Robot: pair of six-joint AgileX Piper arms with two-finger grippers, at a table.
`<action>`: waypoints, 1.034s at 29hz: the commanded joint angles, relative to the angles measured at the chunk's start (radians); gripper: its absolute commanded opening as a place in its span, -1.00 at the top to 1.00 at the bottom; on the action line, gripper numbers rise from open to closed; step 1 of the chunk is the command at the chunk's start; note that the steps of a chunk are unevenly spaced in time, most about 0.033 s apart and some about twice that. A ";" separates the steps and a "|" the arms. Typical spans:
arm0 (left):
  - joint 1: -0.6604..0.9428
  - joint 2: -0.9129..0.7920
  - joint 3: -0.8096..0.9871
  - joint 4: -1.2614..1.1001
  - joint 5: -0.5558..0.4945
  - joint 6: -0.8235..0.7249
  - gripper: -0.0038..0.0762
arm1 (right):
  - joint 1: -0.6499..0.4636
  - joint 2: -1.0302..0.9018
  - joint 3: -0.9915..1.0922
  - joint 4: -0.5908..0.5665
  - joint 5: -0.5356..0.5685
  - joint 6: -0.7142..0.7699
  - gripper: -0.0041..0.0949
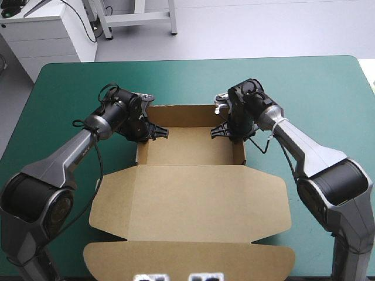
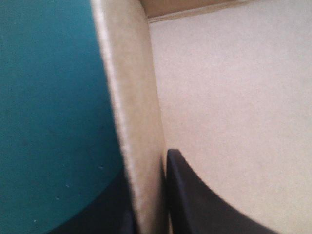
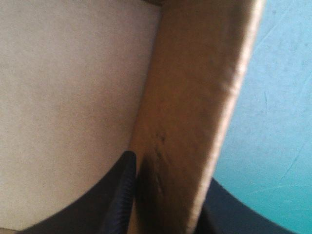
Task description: Fold the box
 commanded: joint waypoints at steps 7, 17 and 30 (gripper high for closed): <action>-0.004 -0.039 -0.055 0.038 0.053 0.035 -0.35 | -0.003 -0.059 -0.048 -0.032 0.025 -0.010 -0.09; -0.004 -0.046 -0.282 0.041 0.214 0.035 -0.40 | -0.003 -0.175 -0.165 -0.012 0.025 -0.010 -0.09; -0.004 -0.279 -0.375 0.021 0.216 0.078 -0.08 | -0.010 -0.286 -0.142 -0.017 0.025 -0.004 -0.06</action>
